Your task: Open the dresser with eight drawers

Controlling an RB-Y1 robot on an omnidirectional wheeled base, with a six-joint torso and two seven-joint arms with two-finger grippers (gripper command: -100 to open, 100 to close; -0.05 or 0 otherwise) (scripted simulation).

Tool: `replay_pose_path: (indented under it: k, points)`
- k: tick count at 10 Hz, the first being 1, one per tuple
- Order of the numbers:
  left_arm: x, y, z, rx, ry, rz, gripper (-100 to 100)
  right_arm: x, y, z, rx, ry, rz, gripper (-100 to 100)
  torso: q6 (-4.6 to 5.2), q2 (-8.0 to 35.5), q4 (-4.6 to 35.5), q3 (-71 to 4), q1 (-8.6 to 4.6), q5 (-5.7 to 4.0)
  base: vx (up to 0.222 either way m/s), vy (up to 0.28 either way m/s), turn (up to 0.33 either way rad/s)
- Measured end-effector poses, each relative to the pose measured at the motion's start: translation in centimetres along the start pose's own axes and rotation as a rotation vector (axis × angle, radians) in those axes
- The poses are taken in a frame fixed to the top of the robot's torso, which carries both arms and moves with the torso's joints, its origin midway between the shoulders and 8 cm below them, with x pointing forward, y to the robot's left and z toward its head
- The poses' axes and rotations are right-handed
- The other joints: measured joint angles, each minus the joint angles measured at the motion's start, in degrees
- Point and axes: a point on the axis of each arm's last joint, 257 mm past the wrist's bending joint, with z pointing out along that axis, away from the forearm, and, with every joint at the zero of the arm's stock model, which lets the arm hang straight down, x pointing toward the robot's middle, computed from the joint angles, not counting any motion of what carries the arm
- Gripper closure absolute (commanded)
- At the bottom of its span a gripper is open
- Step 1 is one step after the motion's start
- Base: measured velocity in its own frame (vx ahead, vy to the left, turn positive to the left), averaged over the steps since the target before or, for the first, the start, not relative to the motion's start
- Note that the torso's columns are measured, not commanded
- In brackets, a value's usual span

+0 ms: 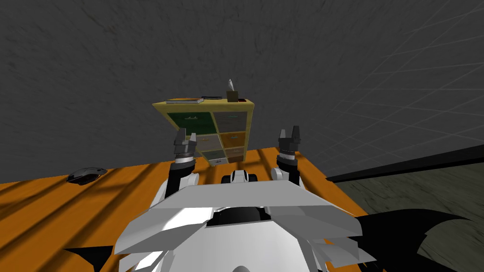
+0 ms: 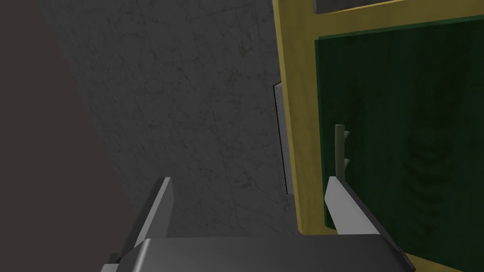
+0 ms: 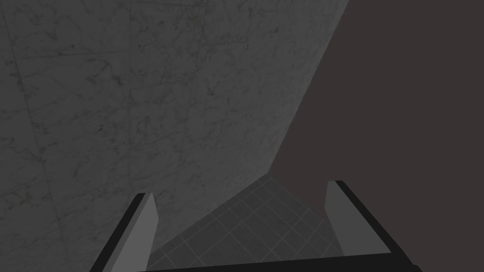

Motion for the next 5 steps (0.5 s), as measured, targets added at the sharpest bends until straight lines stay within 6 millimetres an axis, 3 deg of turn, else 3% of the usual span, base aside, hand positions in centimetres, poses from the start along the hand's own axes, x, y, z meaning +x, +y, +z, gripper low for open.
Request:
replay_pose_path:
  k: [5]
  points:
    - [1.0, 4.3, -1.3, -0.064, 0.063, 0.046, -100, 0.0, 0.0, 0.0, 0.000, 0.000, 0.000, 0, 0.00, 0.1, 0.0, 0.0, 0.07, 0.02, 0.051, -0.077, -0.003]
